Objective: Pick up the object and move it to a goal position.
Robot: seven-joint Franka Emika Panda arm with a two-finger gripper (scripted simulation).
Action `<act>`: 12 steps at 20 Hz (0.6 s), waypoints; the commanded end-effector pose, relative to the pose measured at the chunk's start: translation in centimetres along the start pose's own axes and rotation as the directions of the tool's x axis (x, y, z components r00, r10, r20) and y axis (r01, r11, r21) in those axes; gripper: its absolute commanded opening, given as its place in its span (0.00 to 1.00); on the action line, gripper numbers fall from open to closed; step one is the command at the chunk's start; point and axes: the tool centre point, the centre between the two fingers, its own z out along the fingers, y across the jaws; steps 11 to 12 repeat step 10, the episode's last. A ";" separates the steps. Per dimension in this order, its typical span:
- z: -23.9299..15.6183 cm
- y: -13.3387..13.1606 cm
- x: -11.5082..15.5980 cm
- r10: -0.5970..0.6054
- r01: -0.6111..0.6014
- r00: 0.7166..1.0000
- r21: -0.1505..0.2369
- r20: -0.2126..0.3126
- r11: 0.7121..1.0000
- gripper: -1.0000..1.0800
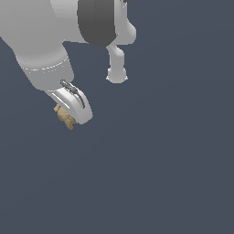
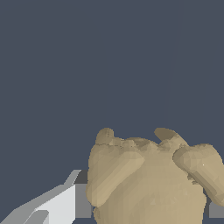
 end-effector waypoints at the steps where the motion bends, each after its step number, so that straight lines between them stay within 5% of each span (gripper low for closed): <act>1: -0.8 0.2 0.4 -0.001 0.001 1.000 0.000 0.001 1.000 0.00; 12: -1.9 0.4 1.1 -0.001 0.001 1.000 0.000 0.001 1.000 0.00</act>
